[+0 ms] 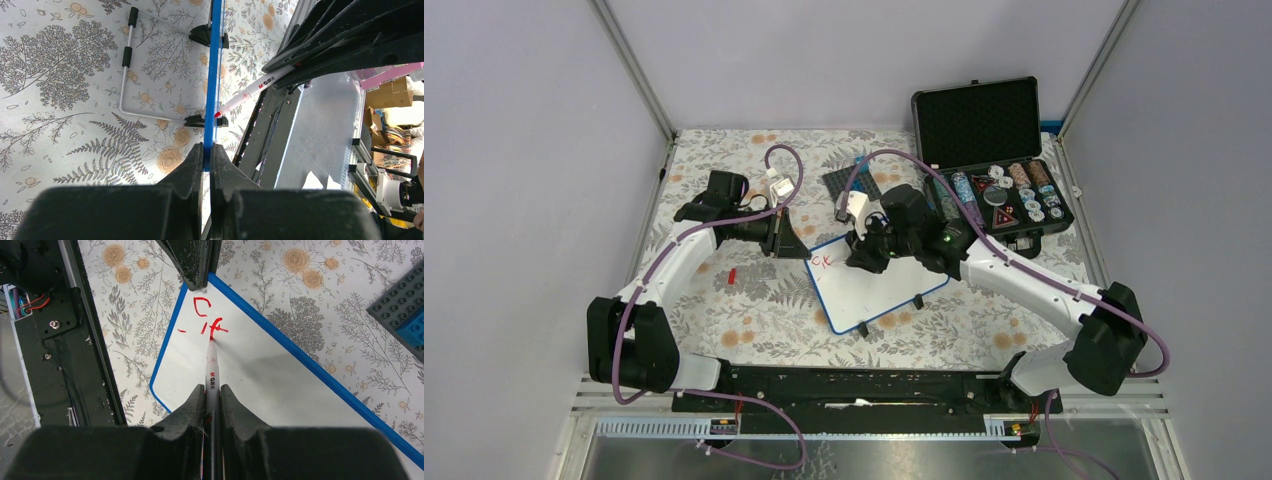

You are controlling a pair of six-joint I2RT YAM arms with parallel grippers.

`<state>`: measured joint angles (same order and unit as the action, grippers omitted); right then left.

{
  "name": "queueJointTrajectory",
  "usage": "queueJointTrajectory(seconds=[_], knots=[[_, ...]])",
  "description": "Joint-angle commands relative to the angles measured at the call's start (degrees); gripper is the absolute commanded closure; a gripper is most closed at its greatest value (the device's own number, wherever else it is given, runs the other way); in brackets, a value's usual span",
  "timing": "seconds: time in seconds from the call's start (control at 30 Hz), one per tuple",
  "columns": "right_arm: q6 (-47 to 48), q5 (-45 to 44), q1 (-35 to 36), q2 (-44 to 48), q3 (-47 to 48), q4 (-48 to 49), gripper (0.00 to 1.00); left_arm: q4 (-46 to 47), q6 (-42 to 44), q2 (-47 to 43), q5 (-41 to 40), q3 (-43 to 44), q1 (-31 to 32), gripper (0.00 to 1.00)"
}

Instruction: Write a sentence on the whiteboard

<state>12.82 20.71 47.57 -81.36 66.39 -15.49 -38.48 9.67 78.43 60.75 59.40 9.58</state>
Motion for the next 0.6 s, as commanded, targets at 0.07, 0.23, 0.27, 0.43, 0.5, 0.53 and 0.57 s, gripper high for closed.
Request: queueJointTrajectory(seconds=[0.07,0.23,0.27,0.43,0.5,0.53,0.57], knots=[[0.80,-0.47,-0.20,2.09,-1.06,1.41,1.00,-0.09,0.70,-0.57,0.93,-0.38,0.25,1.00],[1.38,-1.72,-0.20,2.64,-1.51,1.42,1.00,-0.10,0.70,-0.69,0.77,-0.42,0.26,1.00],[1.48,-2.06,-0.28,2.80,-1.45,1.33,1.00,-0.10,0.70,-0.73,0.74,-0.43,0.25,1.00],[1.62,-2.87,-0.54,3.05,-0.24,0.97,1.00,-0.10,0.70,-0.74,0.68,-0.33,0.25,1.00],[1.45,-2.67,-0.64,3.14,0.32,0.87,1.00,-0.10,0.66,-0.74,0.69,-0.34,0.26,1.00],[1.28,-2.47,-0.64,3.14,0.58,0.96,1.00,-0.15,0.69,-0.82,0.71,-0.34,0.26,1.00],[1.11,-2.25,-0.64,3.14,0.85,0.96,1.00,-0.11,0.70,-0.85,0.69,-0.40,0.26,1.00]])
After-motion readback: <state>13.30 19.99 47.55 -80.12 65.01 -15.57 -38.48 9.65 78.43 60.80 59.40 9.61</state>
